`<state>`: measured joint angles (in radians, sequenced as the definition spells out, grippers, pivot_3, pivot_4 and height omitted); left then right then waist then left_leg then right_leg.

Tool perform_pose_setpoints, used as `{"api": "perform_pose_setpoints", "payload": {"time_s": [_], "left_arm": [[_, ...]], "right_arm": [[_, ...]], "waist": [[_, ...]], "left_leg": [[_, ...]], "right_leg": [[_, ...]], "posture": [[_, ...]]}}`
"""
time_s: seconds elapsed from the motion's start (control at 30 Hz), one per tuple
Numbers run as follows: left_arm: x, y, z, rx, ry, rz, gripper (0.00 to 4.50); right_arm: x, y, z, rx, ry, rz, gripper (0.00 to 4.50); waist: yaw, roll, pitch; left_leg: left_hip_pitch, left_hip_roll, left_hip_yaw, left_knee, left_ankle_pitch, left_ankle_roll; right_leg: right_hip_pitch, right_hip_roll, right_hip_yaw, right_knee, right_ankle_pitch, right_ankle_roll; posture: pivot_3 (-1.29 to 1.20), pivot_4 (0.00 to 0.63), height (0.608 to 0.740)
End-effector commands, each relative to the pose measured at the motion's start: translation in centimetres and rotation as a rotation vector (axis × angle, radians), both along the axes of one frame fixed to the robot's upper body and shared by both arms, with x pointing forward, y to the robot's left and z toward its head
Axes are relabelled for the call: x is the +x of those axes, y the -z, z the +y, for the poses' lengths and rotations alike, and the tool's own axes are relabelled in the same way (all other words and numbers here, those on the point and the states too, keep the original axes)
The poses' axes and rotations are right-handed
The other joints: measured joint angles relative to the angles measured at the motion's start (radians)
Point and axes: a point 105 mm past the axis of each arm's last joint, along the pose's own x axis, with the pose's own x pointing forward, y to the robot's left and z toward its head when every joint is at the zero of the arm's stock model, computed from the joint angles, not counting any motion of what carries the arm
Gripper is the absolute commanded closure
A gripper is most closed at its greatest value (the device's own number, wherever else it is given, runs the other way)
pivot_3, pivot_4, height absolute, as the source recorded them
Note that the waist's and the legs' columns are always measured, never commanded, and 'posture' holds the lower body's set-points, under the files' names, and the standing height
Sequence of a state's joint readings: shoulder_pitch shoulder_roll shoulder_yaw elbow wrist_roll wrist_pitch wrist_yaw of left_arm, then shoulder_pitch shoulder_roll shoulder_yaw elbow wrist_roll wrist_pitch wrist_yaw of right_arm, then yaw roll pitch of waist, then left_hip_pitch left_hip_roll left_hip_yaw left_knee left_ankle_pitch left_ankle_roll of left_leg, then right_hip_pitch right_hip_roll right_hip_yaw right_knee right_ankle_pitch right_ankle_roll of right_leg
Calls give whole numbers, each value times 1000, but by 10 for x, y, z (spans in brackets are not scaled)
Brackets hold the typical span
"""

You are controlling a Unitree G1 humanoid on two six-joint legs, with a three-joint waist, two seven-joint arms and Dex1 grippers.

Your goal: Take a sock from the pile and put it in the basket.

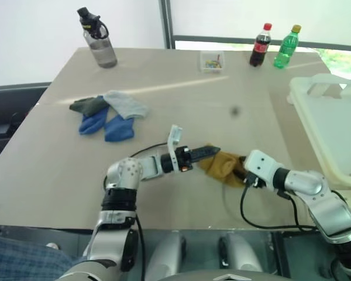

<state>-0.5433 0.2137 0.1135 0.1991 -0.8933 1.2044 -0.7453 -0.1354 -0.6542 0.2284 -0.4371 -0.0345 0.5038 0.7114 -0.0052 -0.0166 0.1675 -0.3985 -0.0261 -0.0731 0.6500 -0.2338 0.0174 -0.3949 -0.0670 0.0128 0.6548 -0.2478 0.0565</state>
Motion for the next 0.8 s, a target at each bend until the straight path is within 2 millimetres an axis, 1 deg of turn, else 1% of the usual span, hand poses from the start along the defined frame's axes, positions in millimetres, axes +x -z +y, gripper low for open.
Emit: {"api": "perform_pose_setpoints", "payload": {"time_s": [0.03,0.3,0.43,0.57,0.73,0.8], "left_arm": [[-11,-16,-3,-62,63,-44,50],[-19,-25,-4,-100,99,-59,50],[-20,-20,-8,-84,103,-50,50],[-23,-21,-12,-95,125,-48,50],[-20,-9,-18,-47,121,-18,50],[-19,-8,-23,-42,130,-15,50]], "right_arm": [[-4,2,5,0,-17,12,2186],[-3,3,7,2,-20,13,2186],[-2,3,6,1,-19,13,2186],[-2,2,5,-1,-16,12,2186],[-3,2,5,0,-13,12,2186],[-3,2,6,1,-14,12,2186]], "waist": [[-2,0,0],[-4,0,0],[-4,0,0],[-4,0,0],[-4,0,0],[-4,0,0]], "left_leg": [[0,0,0,0,0,0],[0,0,0,0,0,0],[0,0,0,0,0,0],[0,0,0,0,0,0],[0,0,0,0,0,0],[0,0,0,0,0,0]], "right_leg": [[0,0,0,0,0,0],[0,0,0,0,0,0],[0,0,0,0,0,0],[0,0,0,0,0,0],[0,0,0,0,0,0],[0,0,0,0,0,0]], "posture": [[0,150,740],[0,150,740],[0,150,740],[0,150,740],[0,150,740],[0,150,740]]}}
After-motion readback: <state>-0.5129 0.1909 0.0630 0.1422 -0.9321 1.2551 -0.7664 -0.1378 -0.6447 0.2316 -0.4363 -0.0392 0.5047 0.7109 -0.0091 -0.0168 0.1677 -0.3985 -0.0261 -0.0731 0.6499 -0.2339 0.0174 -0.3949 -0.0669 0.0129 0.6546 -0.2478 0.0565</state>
